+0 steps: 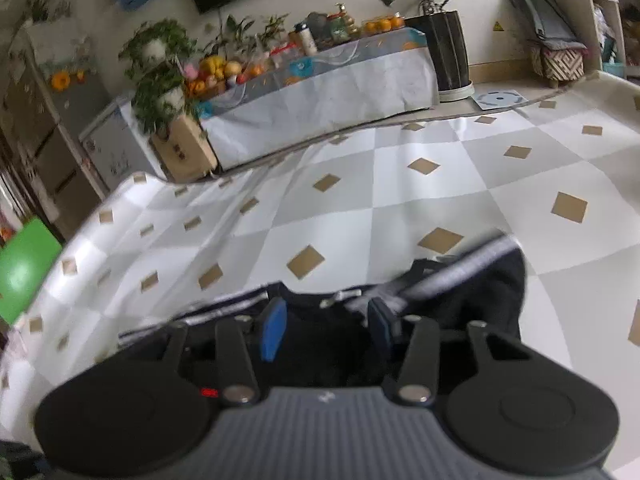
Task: Fold clothes
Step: 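Lift the gripped side edge and fold it over the shirt back with the right tool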
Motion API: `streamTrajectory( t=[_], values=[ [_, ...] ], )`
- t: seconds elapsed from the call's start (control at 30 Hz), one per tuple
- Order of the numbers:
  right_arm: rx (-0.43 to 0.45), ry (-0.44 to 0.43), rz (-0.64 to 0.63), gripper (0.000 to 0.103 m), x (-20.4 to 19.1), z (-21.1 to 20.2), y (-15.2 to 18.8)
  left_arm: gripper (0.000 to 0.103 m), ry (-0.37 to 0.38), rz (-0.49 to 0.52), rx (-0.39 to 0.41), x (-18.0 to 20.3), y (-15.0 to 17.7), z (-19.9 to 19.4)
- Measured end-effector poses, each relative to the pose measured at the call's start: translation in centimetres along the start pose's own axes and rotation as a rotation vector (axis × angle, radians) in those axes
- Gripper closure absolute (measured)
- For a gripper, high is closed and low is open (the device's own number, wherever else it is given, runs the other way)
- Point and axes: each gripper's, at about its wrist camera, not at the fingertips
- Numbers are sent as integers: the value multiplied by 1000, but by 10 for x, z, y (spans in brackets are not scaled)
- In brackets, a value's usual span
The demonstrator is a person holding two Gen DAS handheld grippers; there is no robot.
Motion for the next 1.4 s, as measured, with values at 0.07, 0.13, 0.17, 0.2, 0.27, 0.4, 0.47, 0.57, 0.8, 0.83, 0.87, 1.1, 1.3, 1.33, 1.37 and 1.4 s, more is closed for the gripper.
streamTrajectory(
  t=[0.07,0.13,0.17,0.2,0.27,0.4,0.47,0.57,0.8,0.83,0.87,1.1,1.3,1.33,1.37,1.4],
  values=[
    [-18,18,-7,60,0,1,0,0,1,1,0,0,0,0],
    [-32,40,3,57,5,0,1,0,4,6,1,1,0,-1],
    [-33,55,14,57,9,-1,2,0,6,6,1,2,0,-1],
    [-34,71,24,56,13,-2,4,0,8,5,1,2,1,-1],
    [-46,97,34,55,19,-2,6,0,9,4,2,2,1,-2],
    [-76,127,40,54,24,3,12,0,7,-1,-6,3,2,-1],
    [-88,133,31,54,24,8,13,0,13,-2,-14,3,2,0],
    [-102,139,12,54,23,16,14,0,6,14,-15,5,3,1],
    [-127,135,-42,75,21,33,15,0,-21,-13,-14,1,0,6],
    [-129,138,-64,80,19,36,14,0,-32,-15,-16,0,0,8],
    [-134,142,-80,82,18,40,14,0,-47,-17,-23,0,0,10],
    [-151,159,-125,82,16,65,15,0,-107,-34,-37,-6,-4,22],
    [-118,158,-96,74,16,67,9,0,-127,-39,-28,-7,-13,26],
    [-112,154,-99,71,15,65,7,0,-124,-46,-27,-7,-14,26],
    [-108,150,-104,69,14,63,4,0,-121,-50,-28,-7,-15,25],
    [-111,143,-109,63,14,60,2,0,-117,-54,-28,-8,-15,24]
  ],
)
Point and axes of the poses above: each gripper's, at about its wrist camera, not at the fingertips, and z roughly the way its jaws point, x to its right, y to its underside, and after that the axes turned 13 degrees about -z, right-handed
